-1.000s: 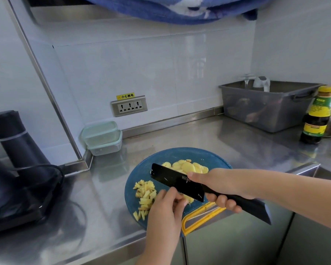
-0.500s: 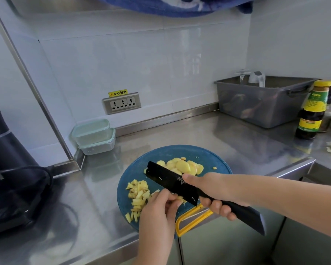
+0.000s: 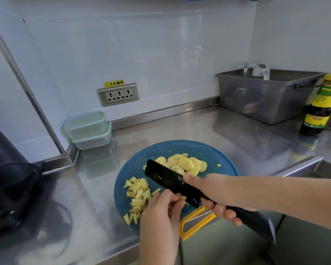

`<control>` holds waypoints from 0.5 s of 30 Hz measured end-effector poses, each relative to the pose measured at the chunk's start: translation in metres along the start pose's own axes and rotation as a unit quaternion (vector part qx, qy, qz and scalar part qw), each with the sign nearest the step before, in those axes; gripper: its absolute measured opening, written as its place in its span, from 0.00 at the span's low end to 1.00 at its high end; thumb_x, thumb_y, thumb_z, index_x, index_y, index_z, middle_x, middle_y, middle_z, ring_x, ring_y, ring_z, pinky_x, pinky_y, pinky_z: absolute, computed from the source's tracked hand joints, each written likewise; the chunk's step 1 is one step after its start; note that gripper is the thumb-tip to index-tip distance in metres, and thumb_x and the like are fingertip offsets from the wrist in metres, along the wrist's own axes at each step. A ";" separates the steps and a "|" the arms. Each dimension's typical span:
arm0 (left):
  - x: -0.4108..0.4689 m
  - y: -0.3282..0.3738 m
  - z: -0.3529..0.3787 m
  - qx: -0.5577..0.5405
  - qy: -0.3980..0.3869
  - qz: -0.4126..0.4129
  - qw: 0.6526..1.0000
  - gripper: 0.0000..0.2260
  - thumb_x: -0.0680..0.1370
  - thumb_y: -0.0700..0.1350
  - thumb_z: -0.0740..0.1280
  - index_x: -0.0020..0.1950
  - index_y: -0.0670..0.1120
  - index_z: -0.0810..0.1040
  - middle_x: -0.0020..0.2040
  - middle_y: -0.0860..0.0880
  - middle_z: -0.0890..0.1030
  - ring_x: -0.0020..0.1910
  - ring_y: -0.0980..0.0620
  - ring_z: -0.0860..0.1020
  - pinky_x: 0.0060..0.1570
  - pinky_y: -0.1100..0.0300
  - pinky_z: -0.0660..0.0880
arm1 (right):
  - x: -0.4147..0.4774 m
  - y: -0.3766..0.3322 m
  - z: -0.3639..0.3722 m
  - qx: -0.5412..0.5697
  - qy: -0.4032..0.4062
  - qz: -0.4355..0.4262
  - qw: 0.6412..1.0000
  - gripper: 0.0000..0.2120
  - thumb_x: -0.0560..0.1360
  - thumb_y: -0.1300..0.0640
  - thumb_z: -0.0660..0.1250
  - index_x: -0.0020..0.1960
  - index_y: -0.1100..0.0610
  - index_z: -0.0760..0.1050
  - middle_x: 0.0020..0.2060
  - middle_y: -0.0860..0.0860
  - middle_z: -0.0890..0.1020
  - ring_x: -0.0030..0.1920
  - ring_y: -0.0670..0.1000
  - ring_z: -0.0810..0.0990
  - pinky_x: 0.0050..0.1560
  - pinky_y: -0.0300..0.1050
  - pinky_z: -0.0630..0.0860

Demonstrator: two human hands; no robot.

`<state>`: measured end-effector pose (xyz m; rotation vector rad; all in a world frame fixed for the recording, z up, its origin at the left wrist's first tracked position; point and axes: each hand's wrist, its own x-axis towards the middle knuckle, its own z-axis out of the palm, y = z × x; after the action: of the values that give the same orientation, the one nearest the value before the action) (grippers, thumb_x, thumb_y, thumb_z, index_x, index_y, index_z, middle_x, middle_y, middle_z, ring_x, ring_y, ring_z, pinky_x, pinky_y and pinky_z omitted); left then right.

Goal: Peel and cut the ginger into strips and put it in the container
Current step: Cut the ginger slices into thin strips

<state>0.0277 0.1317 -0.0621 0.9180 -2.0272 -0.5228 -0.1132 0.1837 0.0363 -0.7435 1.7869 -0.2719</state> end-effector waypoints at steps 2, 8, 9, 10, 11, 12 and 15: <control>0.000 -0.002 0.001 -0.011 0.001 -0.003 1.000 0.09 0.69 0.41 0.76 0.38 0.52 0.78 0.35 0.58 0.76 0.37 0.60 0.76 0.33 0.72 0.72 | 0.002 -0.001 0.003 -0.057 0.041 -0.028 0.997 0.31 0.76 0.30 0.46 0.30 0.54 0.62 0.20 0.50 0.67 0.18 0.47 0.66 0.22 0.35 0.66; 0.001 -0.003 0.001 -0.018 0.003 0.001 1.000 0.08 0.69 0.41 0.76 0.38 0.52 0.78 0.35 0.58 0.76 0.32 0.62 0.76 0.31 0.73 0.72 | 0.003 -0.008 0.008 -0.081 0.078 0.000 0.994 0.30 0.77 0.30 0.46 0.30 0.54 0.62 0.22 0.50 0.66 0.19 0.47 0.66 0.23 0.36 0.67; 0.001 -0.002 0.000 -0.020 0.003 0.002 1.000 0.08 0.69 0.41 0.76 0.38 0.51 0.79 0.35 0.58 0.76 0.32 0.62 0.75 0.31 0.73 0.71 | 0.003 -0.012 0.008 -0.085 0.061 0.038 0.994 0.32 0.74 0.27 0.46 0.29 0.54 0.61 0.21 0.49 0.65 0.18 0.47 0.65 0.22 0.35 0.67; 0.001 -0.002 0.001 -0.021 0.003 0.004 1.000 0.08 0.69 0.41 0.76 0.38 0.51 0.79 0.35 0.58 0.76 0.32 0.63 0.75 0.30 0.73 0.71 | 0.006 -0.014 0.006 -0.095 0.053 0.051 0.993 0.33 0.72 0.25 0.46 0.28 0.54 0.61 0.21 0.49 0.65 0.18 0.47 0.65 0.22 0.34 0.67; 0.001 -0.002 0.002 -0.020 0.006 0.004 1.000 0.08 0.69 0.41 0.76 0.38 0.51 0.79 0.35 0.58 0.76 0.31 0.63 0.75 0.30 0.73 0.71 | 0.006 -0.016 0.004 -0.104 0.045 0.050 0.992 0.34 0.71 0.24 0.45 0.28 0.54 0.61 0.21 0.49 0.64 0.18 0.47 0.65 0.23 0.35 0.67; 0.000 -0.002 0.002 -0.021 0.008 0.007 1.000 0.08 0.69 0.40 0.76 0.38 0.51 0.79 0.35 0.58 0.76 0.31 0.62 0.75 0.30 0.72 0.71 | 0.011 -0.015 0.002 -0.110 0.039 0.053 0.992 0.34 0.71 0.24 0.46 0.27 0.54 0.61 0.21 0.49 0.65 0.18 0.47 0.65 0.22 0.35 0.68; 0.000 -0.004 0.003 -0.030 0.006 -0.002 1.000 0.08 0.69 0.40 0.76 0.38 0.51 0.79 0.34 0.58 0.76 0.31 0.62 0.75 0.30 0.71 0.71 | 0.010 -0.011 0.009 -0.107 0.048 0.010 0.993 0.27 0.77 0.33 0.51 0.30 0.51 0.61 0.15 0.48 0.68 0.16 0.45 0.68 0.20 0.35 0.68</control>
<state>0.0270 0.1294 -0.0662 0.8869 -1.9889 -0.5765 -0.1022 0.1704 0.0315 -0.8748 1.9340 -0.1046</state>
